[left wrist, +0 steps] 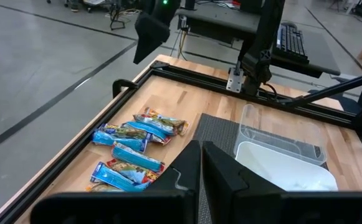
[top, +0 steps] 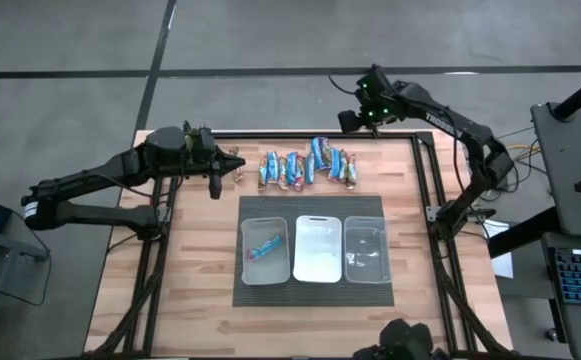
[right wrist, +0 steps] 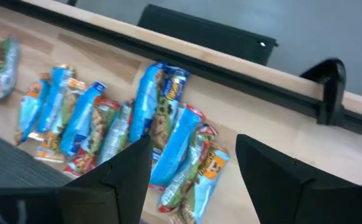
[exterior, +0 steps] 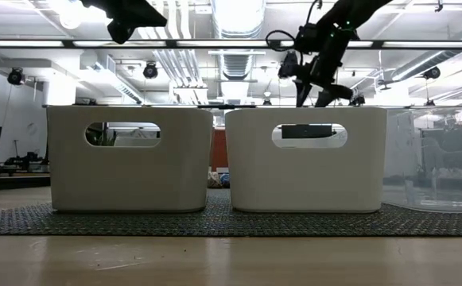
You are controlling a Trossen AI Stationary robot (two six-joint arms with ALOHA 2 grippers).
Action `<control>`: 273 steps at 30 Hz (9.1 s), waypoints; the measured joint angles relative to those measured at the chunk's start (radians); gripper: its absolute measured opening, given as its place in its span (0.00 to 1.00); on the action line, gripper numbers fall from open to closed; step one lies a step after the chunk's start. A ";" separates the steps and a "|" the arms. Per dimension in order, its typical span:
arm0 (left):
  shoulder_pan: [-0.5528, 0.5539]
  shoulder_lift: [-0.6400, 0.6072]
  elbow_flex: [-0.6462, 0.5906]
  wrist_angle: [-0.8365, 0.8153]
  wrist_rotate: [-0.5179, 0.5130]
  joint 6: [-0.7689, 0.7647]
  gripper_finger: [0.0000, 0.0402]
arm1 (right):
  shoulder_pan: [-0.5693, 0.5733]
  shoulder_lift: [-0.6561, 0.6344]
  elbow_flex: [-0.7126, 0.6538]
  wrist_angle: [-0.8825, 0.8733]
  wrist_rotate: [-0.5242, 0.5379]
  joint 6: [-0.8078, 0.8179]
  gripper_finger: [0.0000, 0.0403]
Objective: Pick and place Granola Bars by type
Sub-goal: Put the red granola bar into the gray bin
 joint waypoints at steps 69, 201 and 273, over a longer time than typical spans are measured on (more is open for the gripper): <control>0.001 0.000 -0.001 -0.001 0.000 -0.049 0.00 | -0.038 0.270 0.282 -0.225 -0.057 -0.078 0.54; 0.001 0.002 -0.001 -0.016 -0.060 -0.076 0.00 | 0.036 0.440 0.027 -0.061 -0.004 -0.068 0.43; 0.000 0.002 -0.001 -0.016 -0.059 -0.112 0.00 | 0.014 0.410 -0.043 -0.024 0.014 -0.066 0.15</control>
